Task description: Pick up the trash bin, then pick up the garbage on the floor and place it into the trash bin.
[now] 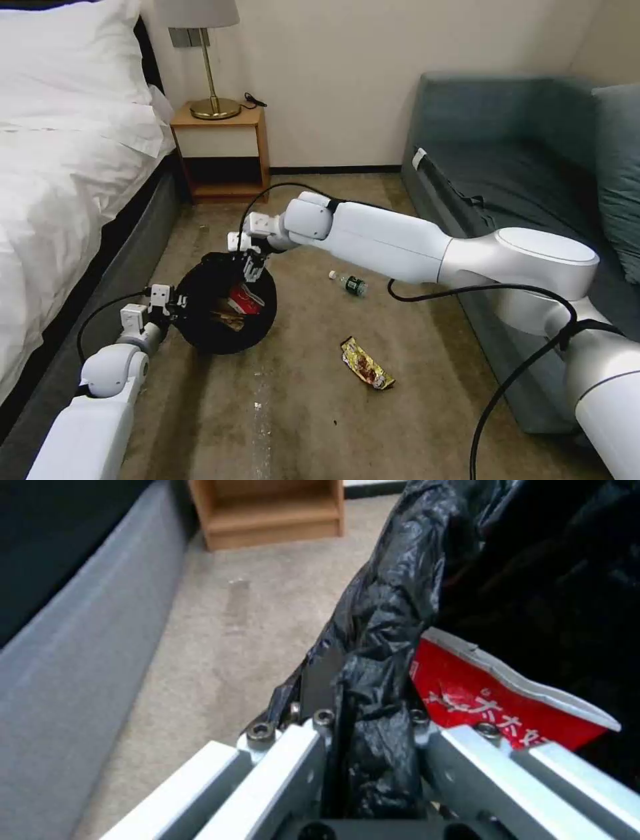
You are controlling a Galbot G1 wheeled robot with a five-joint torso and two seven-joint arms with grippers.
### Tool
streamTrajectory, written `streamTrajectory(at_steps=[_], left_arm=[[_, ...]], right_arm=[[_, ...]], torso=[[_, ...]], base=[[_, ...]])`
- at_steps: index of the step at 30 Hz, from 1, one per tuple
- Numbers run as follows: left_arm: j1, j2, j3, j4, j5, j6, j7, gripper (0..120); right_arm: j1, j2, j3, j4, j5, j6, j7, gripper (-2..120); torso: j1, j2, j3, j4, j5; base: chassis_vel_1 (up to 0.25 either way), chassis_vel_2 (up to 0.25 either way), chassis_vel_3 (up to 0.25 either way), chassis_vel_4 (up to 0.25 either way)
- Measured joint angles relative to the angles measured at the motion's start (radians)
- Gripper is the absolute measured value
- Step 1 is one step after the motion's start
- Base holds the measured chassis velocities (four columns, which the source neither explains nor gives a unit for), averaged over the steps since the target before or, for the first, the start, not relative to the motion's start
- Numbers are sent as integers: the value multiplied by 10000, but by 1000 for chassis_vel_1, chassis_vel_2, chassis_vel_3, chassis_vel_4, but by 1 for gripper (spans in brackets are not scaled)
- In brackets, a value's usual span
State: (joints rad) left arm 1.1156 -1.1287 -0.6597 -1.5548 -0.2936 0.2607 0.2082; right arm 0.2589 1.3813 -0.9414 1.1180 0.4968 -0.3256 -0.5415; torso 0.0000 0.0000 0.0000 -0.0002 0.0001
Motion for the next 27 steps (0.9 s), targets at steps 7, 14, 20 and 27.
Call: streamTrajectory(at_steps=[7,14,20,27], left_arm=[[242,75,-666,-150,-76,-131,87,1],[367,115,-977,-181,-230,-323,157,1],[612,110,-1107,-233,-180,-477,367,1],[774,32,-1244,-226,-29,-713,702,1]], right_arm=[[-293,-653,1186,192,557,-71,656,100],[-1869,-1614,1994,537,1510,-291,2361,100],[-3331,-2890,2644,870,1770,-329,2632,100],[-4296,-3427,3009,1092,1788,-33,2672,100]], torso=[[0,0,0,1,0],[0,0,1,4,3],[0,0,0,-6,4],[0,0,-1,3,1]], base=[[0,0,0,0],[0,0,0,0],[0,0,0,0],[0,0,0,0]])
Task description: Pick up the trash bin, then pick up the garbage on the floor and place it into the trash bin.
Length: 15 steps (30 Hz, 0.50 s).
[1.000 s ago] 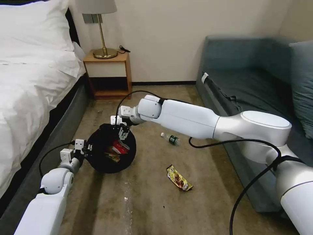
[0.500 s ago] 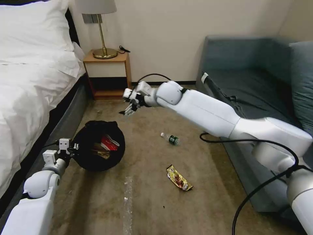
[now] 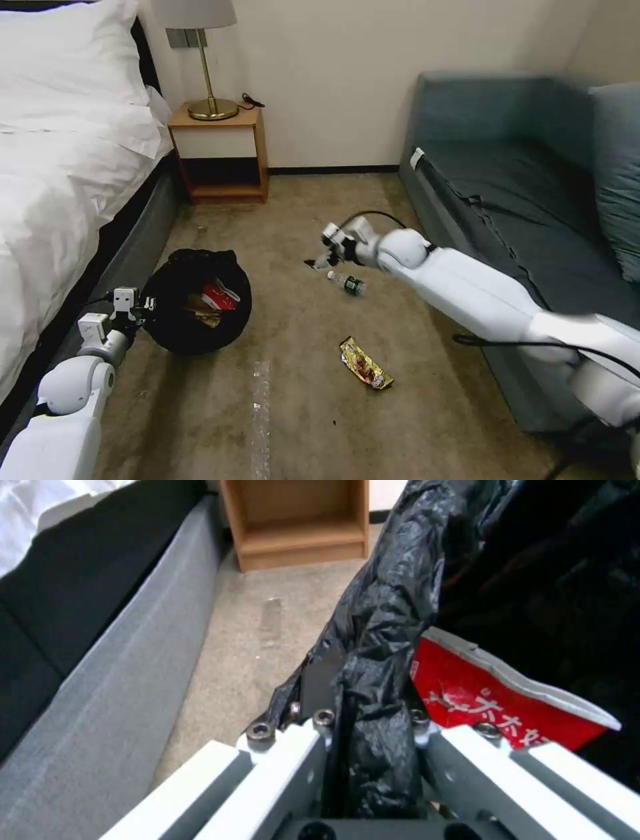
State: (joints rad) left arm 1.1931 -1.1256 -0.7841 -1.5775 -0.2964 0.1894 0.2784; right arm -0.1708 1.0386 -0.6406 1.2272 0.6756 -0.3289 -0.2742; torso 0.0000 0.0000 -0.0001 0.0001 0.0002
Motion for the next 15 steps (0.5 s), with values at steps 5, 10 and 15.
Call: streamTrajectory(at_steps=[5,10,15], left_arm=[[296,-176,-24,-242,186,-5,2,1],[792,-263,-223,-550,284,-3,9,1],[1030,-299,-365,-686,300,-2,12,1]], right_arm=[[-939,64,-9,-644,-558,476,-289,100],[-1922,380,103,-1088,-915,651,-389,100],[-2324,656,232,-1452,-1169,838,-516,100]], torso=[[0,0,0,-3,1],[0,0,0,0,1],[0,0,0,1,0]], base=[[0,0,0,0],[0,0,0,0],[0,0,0,0]])
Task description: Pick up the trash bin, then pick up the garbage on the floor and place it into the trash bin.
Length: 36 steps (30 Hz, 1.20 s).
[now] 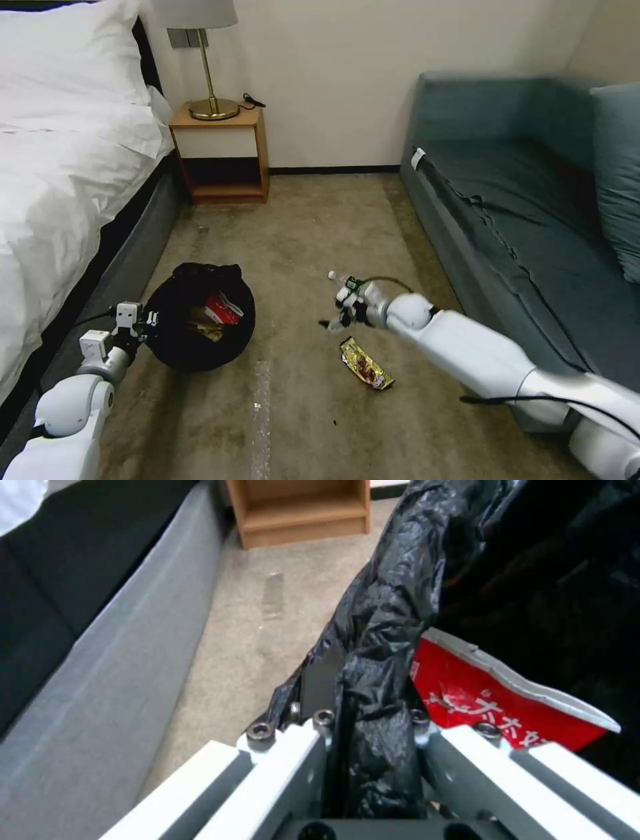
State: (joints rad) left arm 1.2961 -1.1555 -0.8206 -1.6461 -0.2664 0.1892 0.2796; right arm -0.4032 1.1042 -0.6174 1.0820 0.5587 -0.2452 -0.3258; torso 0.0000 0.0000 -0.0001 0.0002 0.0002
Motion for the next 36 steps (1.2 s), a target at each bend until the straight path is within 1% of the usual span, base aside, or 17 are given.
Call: streamTrajectory(at_steps=[2,5,10,12,14,20,27,30,34,36], left_arm=[[313,-93,-205,-145,24,-15,41,1],[425,-153,-271,-147,93,-56,109,1],[531,-279,-329,-156,183,-124,131,1],[533,-337,-329,-156,226,-134,158,1],[479,-497,-301,-139,304,-141,160,1],[375,-711,-173,-106,399,-145,159,1],[339,-767,-98,-60,449,-166,117,1],[306,-765,-88,25,492,-183,103,1],[292,-760,-76,46,500,-186,98,1],[263,-729,-16,105,507,-205,117,1]], right_arm=[[-352,514,291,-857,-558,517,-112,100],[-504,646,390,-1105,-785,711,-83,100],[-758,654,581,-1338,-1042,822,-44,100],[-828,663,686,-1486,-1160,922,-29,100],[-920,695,802,-1677,-1296,1073,118,100],[-1071,838,1034,-1962,-1539,1115,250,100],[-1239,1144,1285,-2509,-1886,1286,444,100],[-1351,1350,1632,-3067,-2330,1457,505,100],[-1384,1367,1724,-3138,-2409,1479,509,100],[-1497,1357,2009,-3289,-2590,1526,522,100]], torso=[[0,0,-1,-1,-1],[0,0,-1,2,-2],[0,1,-1,-1,-1],[0,1,0,-3,-4],[0,1,0,-3,1],[0,0,0,-3,-2],[0,0,0,-3,-1],[0,0,1,1,-1],[0,0,0,1,0],[0,0,1,-1,0]], base=[[0,0,0,0],[0,0,0,0],[0,0,0,0],[0,0,0,0],[0,0,0,0],[0,0,0,0],[0,0,0,0],[0,0,0,0],[0,0,0,0],[0,0,0,0]])
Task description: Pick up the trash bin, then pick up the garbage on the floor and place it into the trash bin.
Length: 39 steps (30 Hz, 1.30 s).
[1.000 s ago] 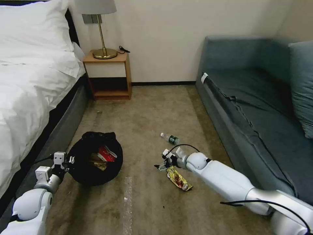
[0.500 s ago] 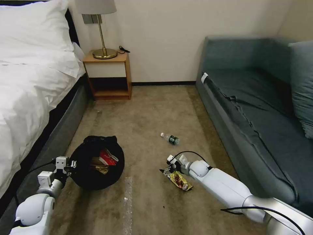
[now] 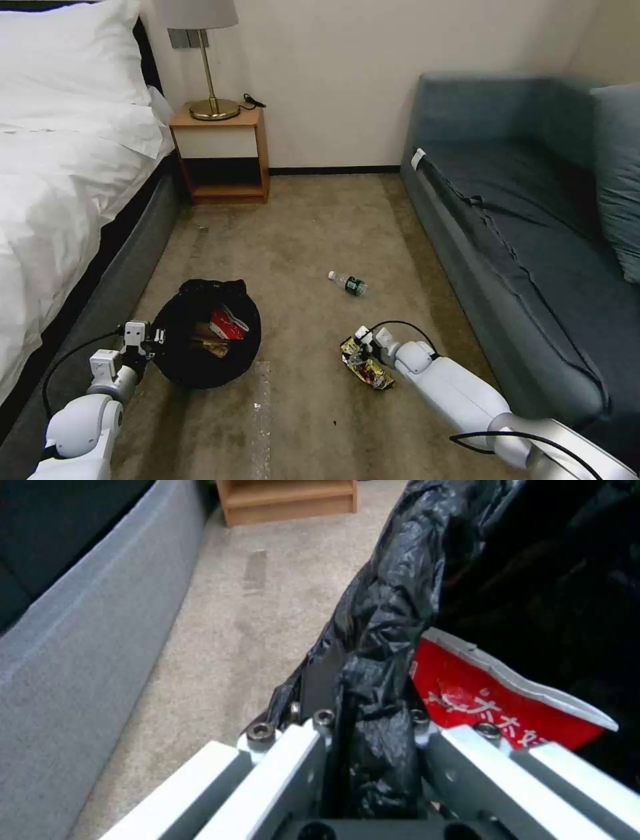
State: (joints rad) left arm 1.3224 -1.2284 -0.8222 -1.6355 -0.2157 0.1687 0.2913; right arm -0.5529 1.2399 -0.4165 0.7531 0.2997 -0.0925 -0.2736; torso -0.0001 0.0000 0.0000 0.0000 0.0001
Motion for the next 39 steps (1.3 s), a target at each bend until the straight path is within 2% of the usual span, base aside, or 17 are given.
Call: streamTrajectory(at_steps=[10,15,17,20,23,24,27,28,30,36,38,39], left_arm=[[-61,5,139,132,67,-76,63,1],[-35,-31,146,135,84,-82,65,1],[-2,-20,139,90,84,-83,66,1],[11,-8,133,63,77,-83,66,1],[21,17,109,31,47,-84,65,1],[21,17,109,31,47,-84,65,1],[41,18,109,25,40,-83,66,1],[41,18,109,25,40,-83,66,1],[61,20,109,8,39,-83,65,1],[89,25,109,-14,35,-84,65,1],[125,13,110,-17,42,-84,64,1],[125,13,110,-17,42,-84,64,1]], right_arm=[[-464,-163,798,-231,-544,246,-80,100],[-637,-82,898,-169,-609,261,-148,94],[-701,-84,917,-105,-624,264,-188,83],[-735,-110,925,-71,-627,269,-208,78],[-869,-142,992,-18,-667,313,-306,59],[-869,-142,992,-18,-667,313,-306,59],[-921,-114,1007,4,-708,338,-331,46],[-921,-114,1007,4,-708,338,-331,46],[-943,-73,1029,24,-732,339,-326,34],[-995,-71,1042,98,-776,338,-289,21],[-1059,-125,1064,218,-831,333,-243,6],[-1059,-125,1064,218,-831,333,-243,6]], torso=[[0,0,0,-1,-1],[0,0,0,0,-1],[0,0,0,0,-1],[0,0,0,0,0],[1,0,-1,0,-1],[1,0,-1,0,-1],[0,0,-1,-1,-2],[0,0,-1,-1,-2],[0,0,0,0,-2],[0,0,0,0,-1],[1,0,0,0,-1],[1,0,0,0,-1]], base=[[0,0,0,0],[0,0,0,0],[0,0,0,0],[0,0,0,0],[0,0,0,0],[0,0,0,0],[0,0,0,0],[0,0,0,0],[0,0,0,0],[0,0,0,0],[0,0,0,0],[0,0,0,0]])
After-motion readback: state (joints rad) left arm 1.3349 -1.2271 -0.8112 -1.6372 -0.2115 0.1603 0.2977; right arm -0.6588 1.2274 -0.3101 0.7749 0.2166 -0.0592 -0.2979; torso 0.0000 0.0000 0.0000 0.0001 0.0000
